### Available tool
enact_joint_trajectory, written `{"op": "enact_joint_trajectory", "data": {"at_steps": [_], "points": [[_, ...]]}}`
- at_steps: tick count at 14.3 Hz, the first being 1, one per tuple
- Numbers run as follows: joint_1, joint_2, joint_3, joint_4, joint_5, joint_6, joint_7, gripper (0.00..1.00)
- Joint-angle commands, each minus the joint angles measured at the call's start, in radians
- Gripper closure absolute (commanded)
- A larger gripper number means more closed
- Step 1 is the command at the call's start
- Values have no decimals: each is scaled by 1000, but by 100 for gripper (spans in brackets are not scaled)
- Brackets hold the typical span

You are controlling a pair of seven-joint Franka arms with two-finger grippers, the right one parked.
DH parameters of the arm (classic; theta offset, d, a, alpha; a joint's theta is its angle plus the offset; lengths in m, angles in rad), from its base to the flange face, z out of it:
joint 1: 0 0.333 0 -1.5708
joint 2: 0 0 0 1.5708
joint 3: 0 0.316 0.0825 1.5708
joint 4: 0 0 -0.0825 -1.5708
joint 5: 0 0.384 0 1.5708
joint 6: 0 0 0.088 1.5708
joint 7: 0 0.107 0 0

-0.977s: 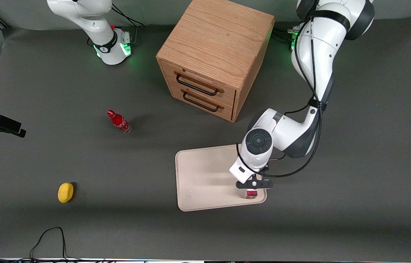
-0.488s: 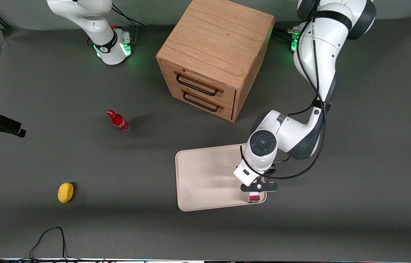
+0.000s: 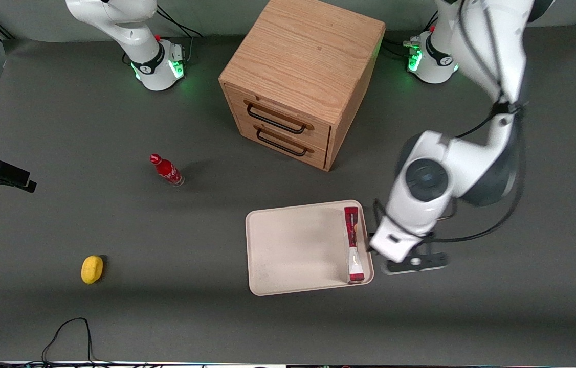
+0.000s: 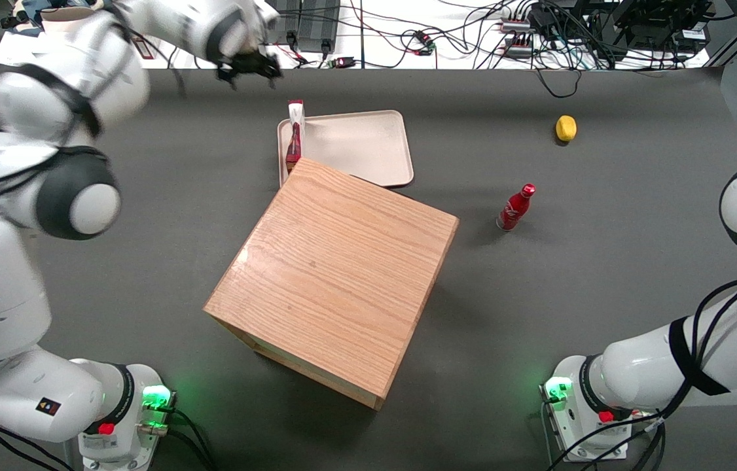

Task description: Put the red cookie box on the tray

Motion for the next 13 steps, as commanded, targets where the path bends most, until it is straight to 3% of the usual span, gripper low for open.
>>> {"op": "enact_joint_trajectory", "data": {"at_steps": [1, 8, 13], "points": [[54, -217, 5, -143, -34, -137, 81, 0], [198, -642, 10, -451, -140, -266, 460, 0], [251, -742, 10, -497, -138, -343, 612, 0]]}}
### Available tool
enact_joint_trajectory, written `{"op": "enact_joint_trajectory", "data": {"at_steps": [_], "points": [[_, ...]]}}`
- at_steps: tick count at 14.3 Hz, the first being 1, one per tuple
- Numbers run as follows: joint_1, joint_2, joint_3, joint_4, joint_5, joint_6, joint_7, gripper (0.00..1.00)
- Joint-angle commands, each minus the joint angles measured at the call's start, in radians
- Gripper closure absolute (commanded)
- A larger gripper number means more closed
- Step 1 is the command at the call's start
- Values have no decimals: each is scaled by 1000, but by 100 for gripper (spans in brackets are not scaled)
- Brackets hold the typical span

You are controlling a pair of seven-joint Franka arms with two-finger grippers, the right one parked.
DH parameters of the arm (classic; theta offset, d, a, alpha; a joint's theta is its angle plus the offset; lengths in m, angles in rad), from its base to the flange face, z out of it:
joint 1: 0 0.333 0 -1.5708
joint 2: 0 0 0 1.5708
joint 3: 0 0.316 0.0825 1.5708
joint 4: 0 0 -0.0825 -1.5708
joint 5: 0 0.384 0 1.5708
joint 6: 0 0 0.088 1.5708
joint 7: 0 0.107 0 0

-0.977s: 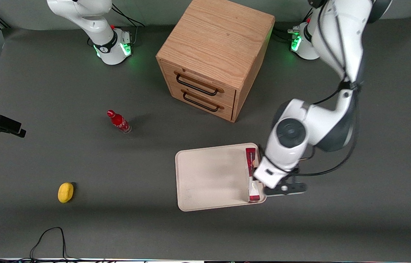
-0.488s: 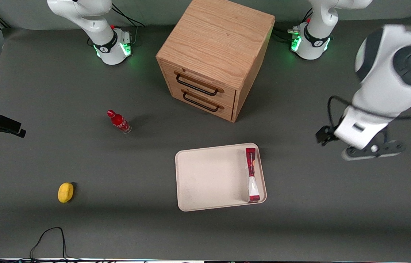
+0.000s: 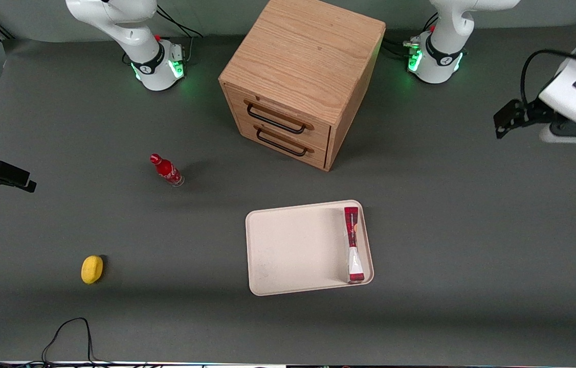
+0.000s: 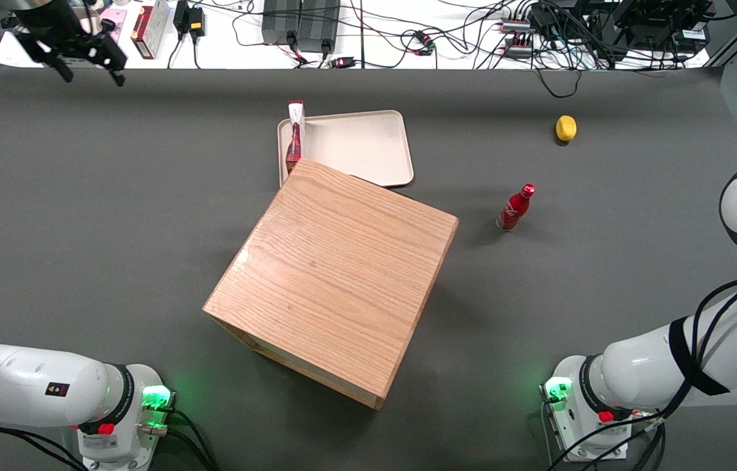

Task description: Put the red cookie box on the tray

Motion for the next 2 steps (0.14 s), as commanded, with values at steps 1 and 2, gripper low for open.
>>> {"op": "enact_joint_trajectory", "data": {"at_steps": [1, 2], "points": [[18, -36, -8, -37, -12, -7, 56, 0], [19, -36, -8, -37, -12, -9, 56, 0]]}}
